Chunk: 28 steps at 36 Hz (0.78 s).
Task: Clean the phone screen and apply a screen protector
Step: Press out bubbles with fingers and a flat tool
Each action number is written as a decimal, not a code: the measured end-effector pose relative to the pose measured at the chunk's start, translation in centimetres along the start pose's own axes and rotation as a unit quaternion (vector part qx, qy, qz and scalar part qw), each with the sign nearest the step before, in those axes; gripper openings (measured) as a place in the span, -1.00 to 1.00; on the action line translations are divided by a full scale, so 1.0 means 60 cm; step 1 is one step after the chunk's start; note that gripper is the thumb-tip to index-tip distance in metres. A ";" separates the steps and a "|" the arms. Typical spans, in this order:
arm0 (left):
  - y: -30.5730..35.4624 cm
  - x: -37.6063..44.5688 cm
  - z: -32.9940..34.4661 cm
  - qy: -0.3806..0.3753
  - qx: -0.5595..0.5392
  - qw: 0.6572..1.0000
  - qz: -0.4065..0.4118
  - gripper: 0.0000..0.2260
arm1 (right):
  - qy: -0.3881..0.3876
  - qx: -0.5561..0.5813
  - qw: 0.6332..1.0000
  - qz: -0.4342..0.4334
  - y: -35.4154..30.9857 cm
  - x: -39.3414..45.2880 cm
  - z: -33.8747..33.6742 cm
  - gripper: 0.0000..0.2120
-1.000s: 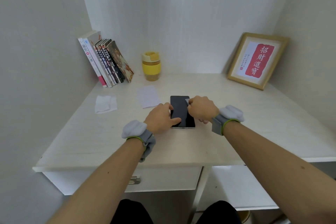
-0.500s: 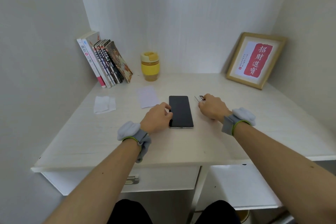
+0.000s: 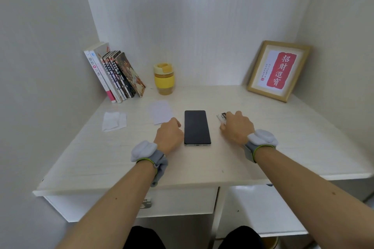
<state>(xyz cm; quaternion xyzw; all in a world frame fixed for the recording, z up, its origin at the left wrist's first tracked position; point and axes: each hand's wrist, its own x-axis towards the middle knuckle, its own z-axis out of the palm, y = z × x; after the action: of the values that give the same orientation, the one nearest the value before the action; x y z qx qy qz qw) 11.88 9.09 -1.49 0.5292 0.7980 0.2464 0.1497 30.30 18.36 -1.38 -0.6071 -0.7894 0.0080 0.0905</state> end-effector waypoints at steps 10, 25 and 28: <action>0.001 0.006 0.006 0.015 0.040 0.999 -0.016 -0.80 | 0.015 0.003 1.000 0.012 -0.007 0.008 0.010 -0.66; -0.007 0.014 0.012 0.014 0.025 0.999 -0.021 -0.78 | -0.015 0.026 0.999 0.038 -0.014 0.015 0.004 -0.67; -0.008 0.015 0.011 0.013 0.023 0.999 -0.023 -0.78 | -0.021 0.066 0.995 0.069 -0.014 0.018 -0.002 -0.70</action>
<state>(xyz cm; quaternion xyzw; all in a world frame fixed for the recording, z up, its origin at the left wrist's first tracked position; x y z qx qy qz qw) 11.51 9.93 -2.27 0.5104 0.8176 0.2309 0.1327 29.26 19.18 -1.05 -0.6527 -0.7451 0.0787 0.1127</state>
